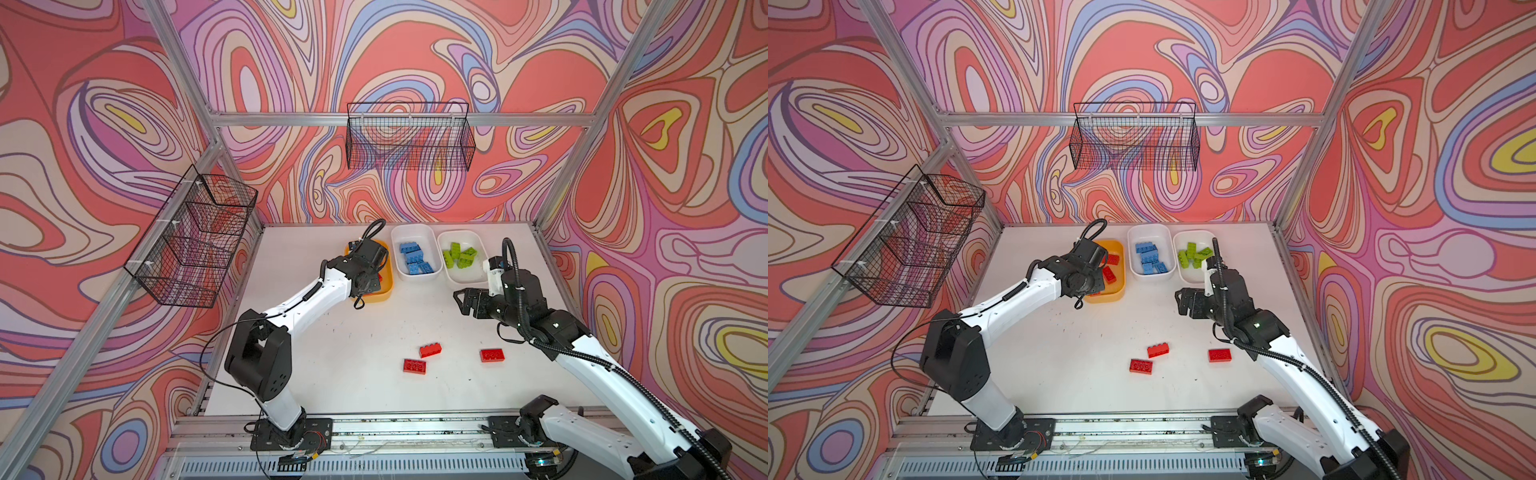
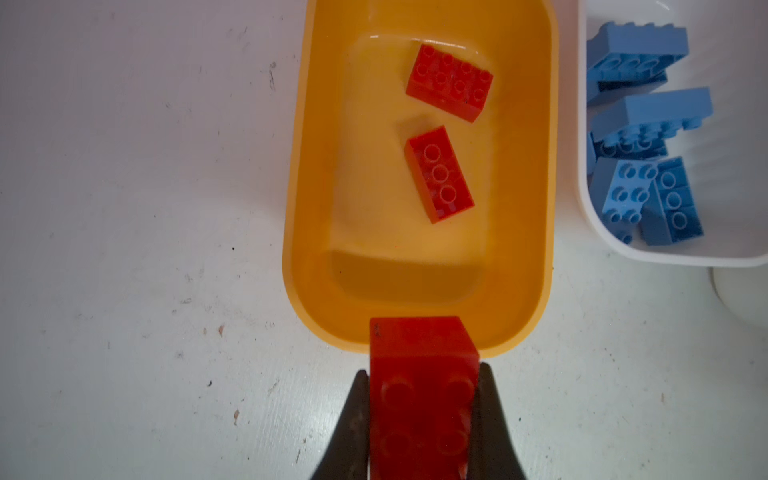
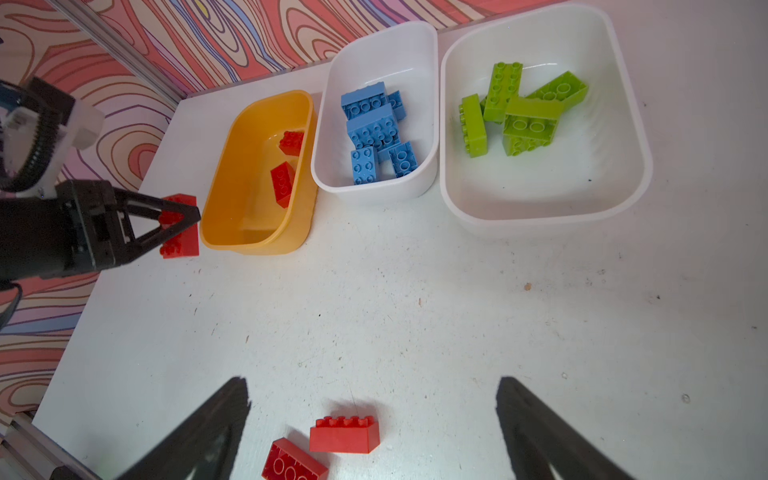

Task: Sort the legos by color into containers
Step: 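Carry the red brick with the left gripper into the yellow tray and release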

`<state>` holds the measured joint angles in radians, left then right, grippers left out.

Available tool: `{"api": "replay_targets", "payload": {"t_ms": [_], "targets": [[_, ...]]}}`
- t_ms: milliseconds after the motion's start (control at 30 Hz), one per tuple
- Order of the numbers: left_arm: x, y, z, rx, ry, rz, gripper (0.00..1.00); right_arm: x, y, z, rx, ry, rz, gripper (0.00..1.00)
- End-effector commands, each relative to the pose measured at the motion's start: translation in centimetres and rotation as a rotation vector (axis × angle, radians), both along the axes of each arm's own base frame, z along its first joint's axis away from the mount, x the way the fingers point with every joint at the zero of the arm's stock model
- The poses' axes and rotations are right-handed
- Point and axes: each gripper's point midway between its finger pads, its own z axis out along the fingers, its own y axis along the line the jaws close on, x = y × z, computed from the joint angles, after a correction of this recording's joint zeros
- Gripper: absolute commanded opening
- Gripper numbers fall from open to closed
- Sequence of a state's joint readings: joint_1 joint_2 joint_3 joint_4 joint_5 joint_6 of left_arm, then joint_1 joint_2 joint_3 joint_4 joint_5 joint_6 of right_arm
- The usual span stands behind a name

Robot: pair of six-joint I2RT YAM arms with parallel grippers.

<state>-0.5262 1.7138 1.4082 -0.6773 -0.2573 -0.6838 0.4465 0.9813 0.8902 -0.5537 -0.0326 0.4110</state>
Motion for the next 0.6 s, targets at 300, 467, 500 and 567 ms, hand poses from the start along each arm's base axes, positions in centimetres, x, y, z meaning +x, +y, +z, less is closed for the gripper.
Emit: {"api": "replay_targets", "payload": {"t_ms": [300, 467, 500, 567], "targets": [[9.5, 2.0, -3.5, 0.030, 0.069, 0.026, 0.21, 1.0, 0.2, -0.8, -0.031, 0.019, -0.008, 0.98], [11.1, 2.1, -3.6, -0.003, 0.053, 0.028, 0.73, 0.9, 0.5, -1.9, -0.020, 0.050, 0.001, 0.98], [11.1, 2.0, -3.3, -0.011, 0.044, 0.025, 0.80, 0.7, 0.8, -2.1, -0.012, 0.057, 0.010, 0.98], [10.8, 1.7, -2.5, -0.041, 0.020, 0.016, 0.87, 0.5, 0.9, -2.5, -0.002, 0.071, 0.017, 0.98]]}}
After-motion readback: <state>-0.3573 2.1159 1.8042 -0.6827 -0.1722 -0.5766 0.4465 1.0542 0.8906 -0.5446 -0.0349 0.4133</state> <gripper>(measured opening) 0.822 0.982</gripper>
